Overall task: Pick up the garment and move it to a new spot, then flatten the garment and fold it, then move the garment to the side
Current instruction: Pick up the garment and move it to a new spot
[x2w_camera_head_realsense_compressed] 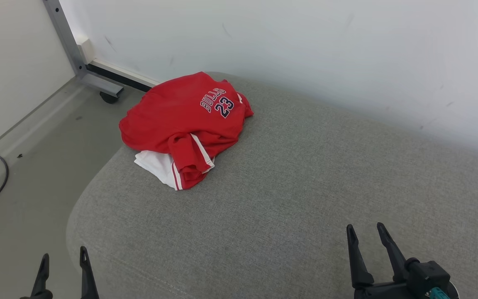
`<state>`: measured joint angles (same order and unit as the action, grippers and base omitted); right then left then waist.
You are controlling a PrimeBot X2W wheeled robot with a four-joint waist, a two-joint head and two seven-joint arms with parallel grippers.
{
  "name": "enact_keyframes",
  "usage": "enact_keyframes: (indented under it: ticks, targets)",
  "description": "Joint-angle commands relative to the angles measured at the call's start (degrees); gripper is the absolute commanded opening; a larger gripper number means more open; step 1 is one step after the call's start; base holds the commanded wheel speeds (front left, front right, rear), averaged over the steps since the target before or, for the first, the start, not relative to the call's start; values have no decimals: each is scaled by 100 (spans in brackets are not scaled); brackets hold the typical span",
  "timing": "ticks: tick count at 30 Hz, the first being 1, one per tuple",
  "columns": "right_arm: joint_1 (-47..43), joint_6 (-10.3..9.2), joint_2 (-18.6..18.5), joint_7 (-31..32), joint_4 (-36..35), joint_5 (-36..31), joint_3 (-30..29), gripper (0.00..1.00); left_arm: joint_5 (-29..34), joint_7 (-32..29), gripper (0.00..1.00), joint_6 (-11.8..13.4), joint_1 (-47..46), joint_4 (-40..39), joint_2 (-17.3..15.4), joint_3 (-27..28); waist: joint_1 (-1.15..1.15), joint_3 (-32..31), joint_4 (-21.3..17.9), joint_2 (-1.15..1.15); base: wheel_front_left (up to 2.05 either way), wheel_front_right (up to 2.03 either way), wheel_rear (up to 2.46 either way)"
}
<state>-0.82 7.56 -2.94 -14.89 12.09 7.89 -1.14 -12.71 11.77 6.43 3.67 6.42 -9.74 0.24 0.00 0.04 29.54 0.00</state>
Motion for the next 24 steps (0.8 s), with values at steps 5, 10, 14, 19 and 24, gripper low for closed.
enact_keyframes:
  ticks: [5,10,14,19,24]
  targets:
    - [11,-14,11,-24,3,-12,-33,100,-60,-2,100,46,-33,4,2,28,0,14,-35,0,0,0,0]
    - [91,-14,10,2,-63,-92,-60,100,-214,7,100,13,-397,-8,-73,135,0,176,-318,0,0,0,0]
    - [187,-14,7,46,-171,-198,-152,100,-364,-21,100,-50,-945,36,-164,266,0,411,-615,0,0,0,0]
    - [292,-13,8,109,-366,-340,-321,100,-559,10,100,-159,-1839,271,-339,404,0,752,-1035,0,0,0,0]
    - [448,-14,-46,154,-588,-357,-441,100,-640,-80,100,-249,-2718,558,-606,475,0,1193,-1550,0,0,0,0]
